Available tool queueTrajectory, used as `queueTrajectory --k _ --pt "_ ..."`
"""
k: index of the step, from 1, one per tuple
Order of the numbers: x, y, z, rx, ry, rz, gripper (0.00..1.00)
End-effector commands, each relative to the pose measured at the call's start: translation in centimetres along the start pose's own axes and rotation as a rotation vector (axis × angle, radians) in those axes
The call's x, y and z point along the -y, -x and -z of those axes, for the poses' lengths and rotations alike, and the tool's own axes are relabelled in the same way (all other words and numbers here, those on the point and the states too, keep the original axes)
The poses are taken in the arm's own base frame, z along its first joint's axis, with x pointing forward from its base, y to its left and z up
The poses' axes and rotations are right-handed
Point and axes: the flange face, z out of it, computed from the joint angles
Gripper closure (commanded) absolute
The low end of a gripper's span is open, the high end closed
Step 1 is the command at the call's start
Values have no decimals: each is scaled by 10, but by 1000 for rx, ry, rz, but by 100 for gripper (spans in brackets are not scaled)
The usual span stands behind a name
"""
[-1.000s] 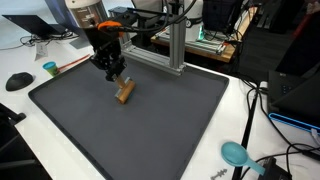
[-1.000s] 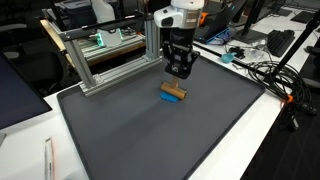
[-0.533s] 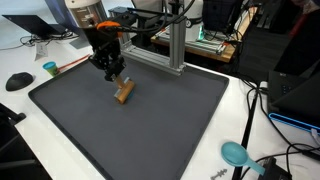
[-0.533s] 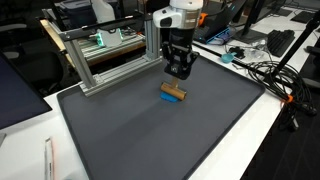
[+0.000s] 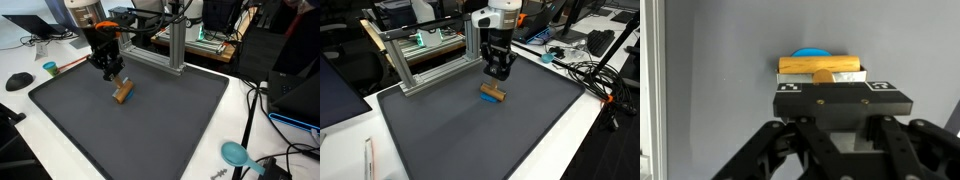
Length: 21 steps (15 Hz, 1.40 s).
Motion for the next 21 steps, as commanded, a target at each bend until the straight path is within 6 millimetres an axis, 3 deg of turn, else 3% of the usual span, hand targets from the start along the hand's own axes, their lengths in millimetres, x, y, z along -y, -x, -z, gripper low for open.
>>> queueTrajectory --k 1,21 --pt "-8 -19 -50 -46 5 -25 78" --pt "-6 -21 -52 -78 17 16 78"
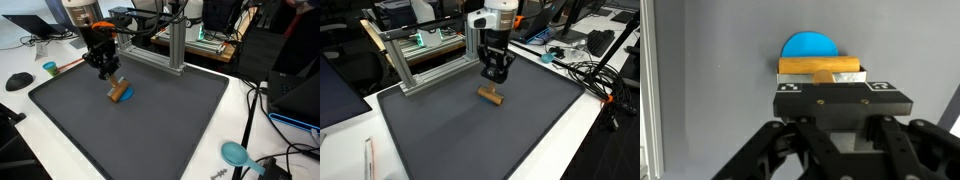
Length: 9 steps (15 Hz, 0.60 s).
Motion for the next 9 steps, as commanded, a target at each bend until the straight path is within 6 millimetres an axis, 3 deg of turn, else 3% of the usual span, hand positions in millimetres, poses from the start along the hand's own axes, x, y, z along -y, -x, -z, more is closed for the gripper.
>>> queueTrajectory --k 1,9 --pt "-4 -3 -52 -45 38 47 78" --pt "-2 10 -45 29 15 231 78"
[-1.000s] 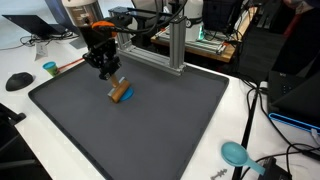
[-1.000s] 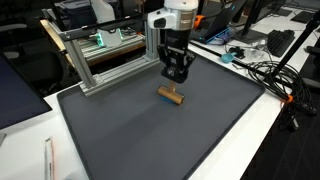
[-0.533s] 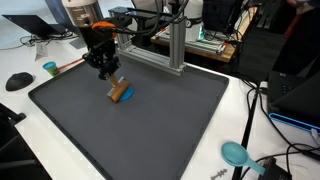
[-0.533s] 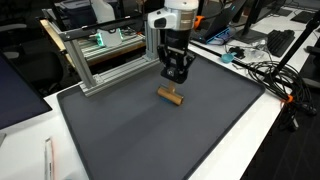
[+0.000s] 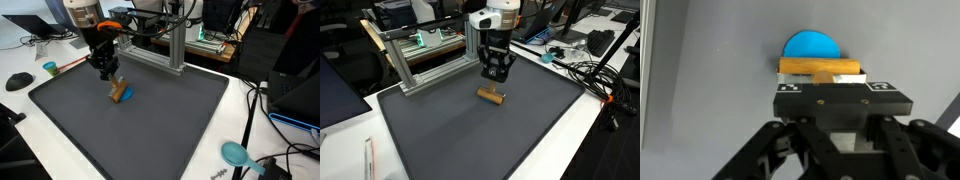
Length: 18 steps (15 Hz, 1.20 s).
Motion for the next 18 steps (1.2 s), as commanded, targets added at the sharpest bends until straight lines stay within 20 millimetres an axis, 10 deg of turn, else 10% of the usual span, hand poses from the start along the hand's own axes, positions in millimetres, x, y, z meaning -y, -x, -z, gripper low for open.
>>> queueTrajectory --k 1,18 --pt "-3 5 -45 51 -1 74 78" --pt "-5 7 -50 192 21 271 78"
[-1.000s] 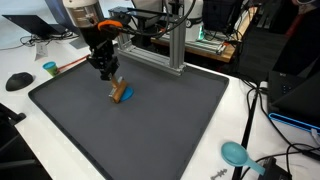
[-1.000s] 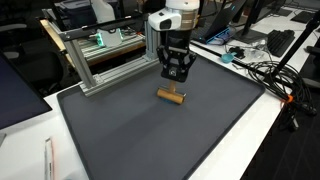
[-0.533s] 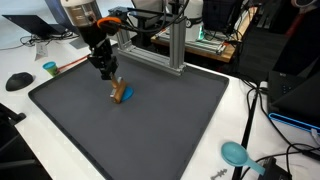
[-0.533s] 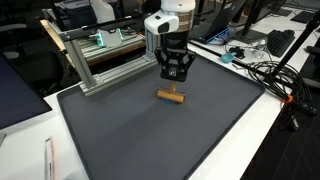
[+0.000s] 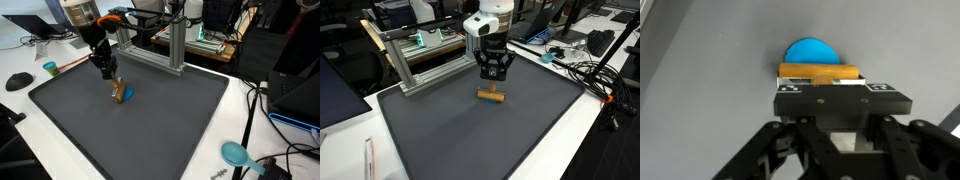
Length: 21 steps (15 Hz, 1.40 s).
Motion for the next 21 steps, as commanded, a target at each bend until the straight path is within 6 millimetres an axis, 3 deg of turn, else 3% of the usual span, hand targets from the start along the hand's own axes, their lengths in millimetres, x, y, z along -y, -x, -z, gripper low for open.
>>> queueTrajectory --k 1,13,16,17,21 --pt "8 17 -50 110 51 38 78" --pt "23 22 -57 206 72 172 78" --pt "28 34 -64 272 100 178 78" --pt "28 39 -74 302 116 177 78" --pt "25 47 -73 369 141 140 78"
